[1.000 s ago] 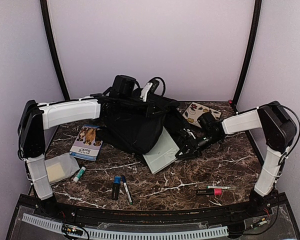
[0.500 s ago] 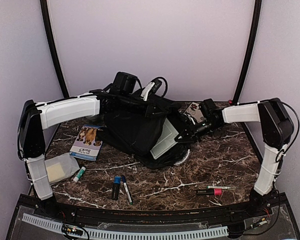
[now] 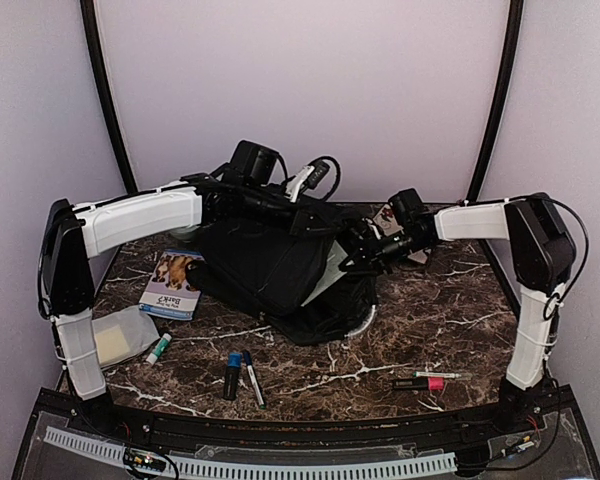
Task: Pack the student bag
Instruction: Adjust the book in the largest pocket of the bag.
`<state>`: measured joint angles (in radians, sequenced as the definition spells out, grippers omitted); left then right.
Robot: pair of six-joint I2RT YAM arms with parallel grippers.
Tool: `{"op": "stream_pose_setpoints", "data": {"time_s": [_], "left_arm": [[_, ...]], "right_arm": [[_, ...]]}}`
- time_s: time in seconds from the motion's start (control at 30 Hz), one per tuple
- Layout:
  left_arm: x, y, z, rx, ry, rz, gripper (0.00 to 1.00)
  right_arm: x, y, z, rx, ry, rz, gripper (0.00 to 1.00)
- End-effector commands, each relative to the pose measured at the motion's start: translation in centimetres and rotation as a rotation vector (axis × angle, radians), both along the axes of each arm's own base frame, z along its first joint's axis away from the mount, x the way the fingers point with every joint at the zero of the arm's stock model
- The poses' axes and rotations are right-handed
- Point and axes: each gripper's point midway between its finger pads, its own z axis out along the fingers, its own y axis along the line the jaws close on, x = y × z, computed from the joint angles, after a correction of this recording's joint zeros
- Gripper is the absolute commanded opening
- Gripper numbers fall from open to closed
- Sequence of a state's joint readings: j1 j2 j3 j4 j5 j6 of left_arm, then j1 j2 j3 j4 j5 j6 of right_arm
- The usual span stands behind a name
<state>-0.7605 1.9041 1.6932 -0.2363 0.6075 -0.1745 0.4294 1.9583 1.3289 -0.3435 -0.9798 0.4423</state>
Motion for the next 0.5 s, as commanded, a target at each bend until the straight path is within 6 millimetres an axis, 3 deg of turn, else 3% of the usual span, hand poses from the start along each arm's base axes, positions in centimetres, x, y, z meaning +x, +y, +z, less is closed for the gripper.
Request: {"op": "stream_pose_setpoints", "data": {"time_s": [0.0, 0.13, 0.37, 0.47], "left_arm": [[-2.2, -2.1, 6.0, -0.159, -0.077, -0.120, 0.00], [-2.2, -2.2, 6.6, -0.151, -0.098, -0.118, 0.00], [0.8, -0.4, 5.1, -0.066, -0.174, 0.005, 0.00], [1.4, -0.6, 5.0, -0.085, -0.176, 0.005, 0.00]], "right_arm": [[1.4, 4.0, 3.5, 0.164, -0.111, 0.043, 0.00], [1.4, 4.6, 2.9, 0.154, -0.105, 0.052, 0.00], [-3.3, 3.0, 4.9, 0.182, -0.139, 0.121, 0.00], [-5.1, 2.3, 5.5, 0.189, -0.147, 0.140, 0.00]]}}
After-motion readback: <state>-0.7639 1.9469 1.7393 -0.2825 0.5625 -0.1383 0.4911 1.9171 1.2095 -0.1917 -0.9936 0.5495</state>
